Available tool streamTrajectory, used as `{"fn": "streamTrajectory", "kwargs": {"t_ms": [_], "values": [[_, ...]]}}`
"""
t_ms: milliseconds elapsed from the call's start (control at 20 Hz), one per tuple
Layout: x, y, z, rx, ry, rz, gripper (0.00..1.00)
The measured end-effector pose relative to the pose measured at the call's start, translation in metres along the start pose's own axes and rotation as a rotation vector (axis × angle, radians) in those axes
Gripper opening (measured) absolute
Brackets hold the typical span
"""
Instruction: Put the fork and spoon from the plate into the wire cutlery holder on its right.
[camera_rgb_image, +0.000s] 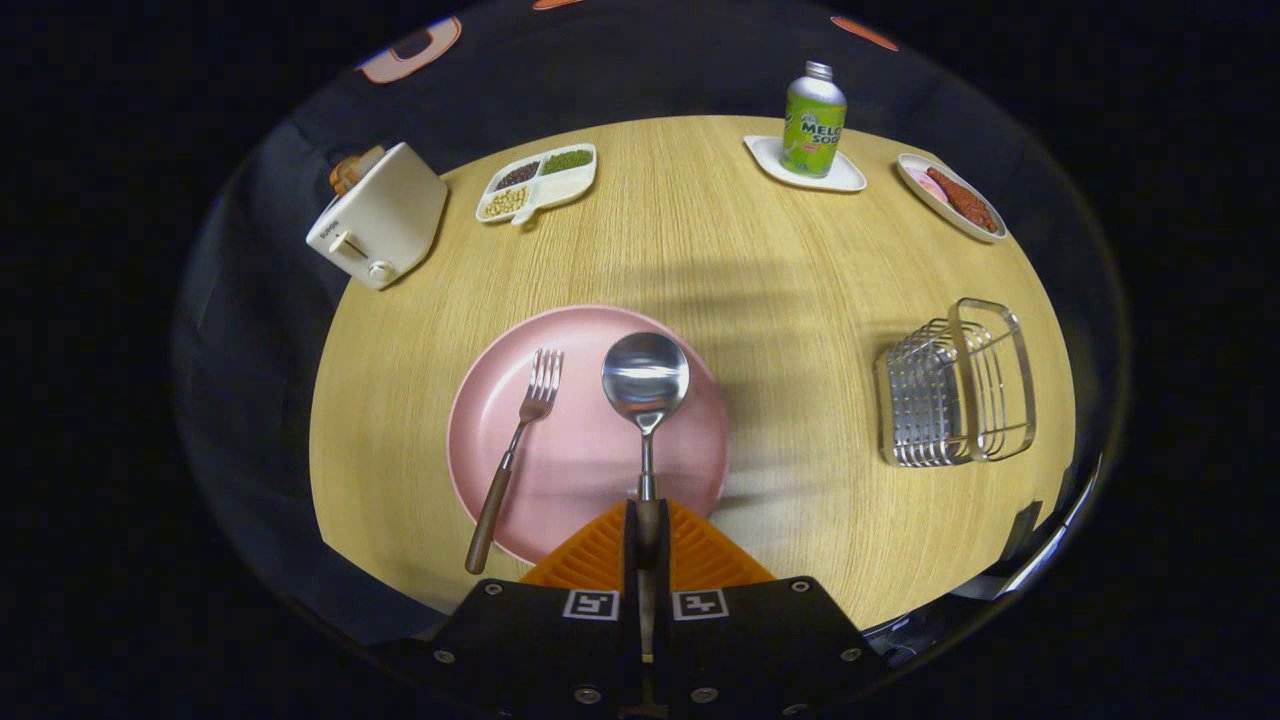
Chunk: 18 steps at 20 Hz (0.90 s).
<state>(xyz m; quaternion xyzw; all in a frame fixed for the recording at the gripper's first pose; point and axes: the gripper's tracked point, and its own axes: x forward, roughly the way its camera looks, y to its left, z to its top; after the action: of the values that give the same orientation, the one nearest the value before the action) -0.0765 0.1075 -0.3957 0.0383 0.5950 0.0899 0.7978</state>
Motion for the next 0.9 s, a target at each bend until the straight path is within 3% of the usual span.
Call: {"fn": "streamTrajectory", "kwargs": {"t_ms": [300, 900], "values": [[-0.043, -0.038, 0.019, 0.044, -0.071, 0.011, 0.05], [-0.093, -0.15, 0.018, 0.098, -0.103, -0.071, 0.05]]}}
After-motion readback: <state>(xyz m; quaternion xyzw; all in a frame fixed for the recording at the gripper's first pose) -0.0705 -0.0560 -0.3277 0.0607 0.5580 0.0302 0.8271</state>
